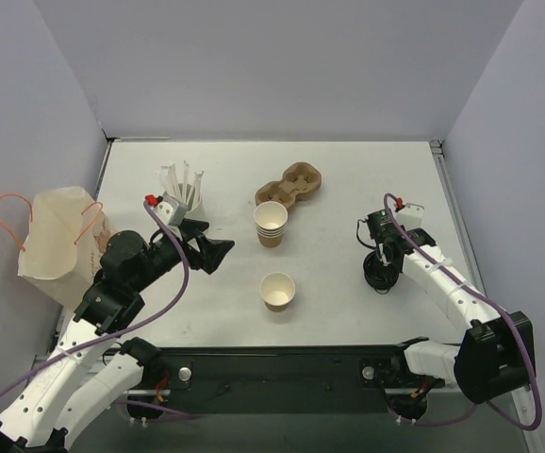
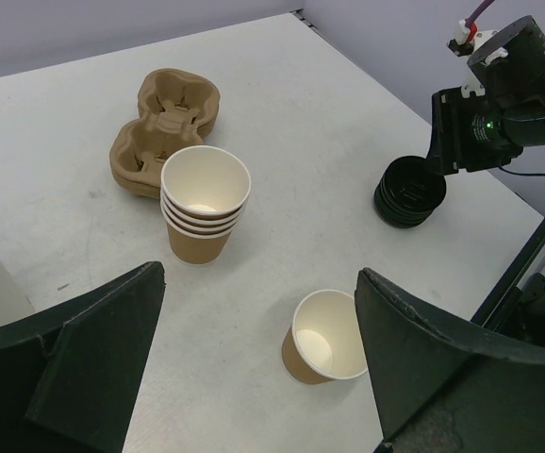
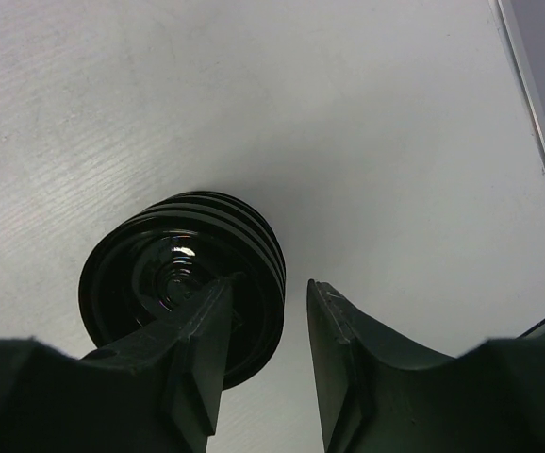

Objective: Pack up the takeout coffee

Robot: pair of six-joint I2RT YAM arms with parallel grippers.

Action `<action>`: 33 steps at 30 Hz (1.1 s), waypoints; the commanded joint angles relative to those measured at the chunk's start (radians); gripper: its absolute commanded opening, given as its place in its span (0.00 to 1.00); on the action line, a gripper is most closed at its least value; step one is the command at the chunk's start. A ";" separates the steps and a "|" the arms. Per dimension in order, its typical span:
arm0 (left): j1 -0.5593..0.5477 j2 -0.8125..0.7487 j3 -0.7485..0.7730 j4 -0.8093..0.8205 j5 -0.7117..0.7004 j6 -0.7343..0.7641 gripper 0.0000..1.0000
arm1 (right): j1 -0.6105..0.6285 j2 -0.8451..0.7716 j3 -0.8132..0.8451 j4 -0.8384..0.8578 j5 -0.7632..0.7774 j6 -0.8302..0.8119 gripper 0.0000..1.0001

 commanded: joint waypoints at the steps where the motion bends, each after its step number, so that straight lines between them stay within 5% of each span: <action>1: -0.003 -0.009 0.005 0.048 0.003 0.003 0.92 | -0.009 0.024 -0.018 0.006 -0.003 -0.016 0.37; 18: -0.003 -0.011 0.003 0.049 0.004 0.003 0.92 | -0.010 0.021 -0.035 0.020 -0.009 -0.039 0.20; 33: -0.003 -0.011 0.002 0.054 0.009 0.005 0.92 | -0.010 -0.048 0.016 -0.029 -0.012 -0.055 0.20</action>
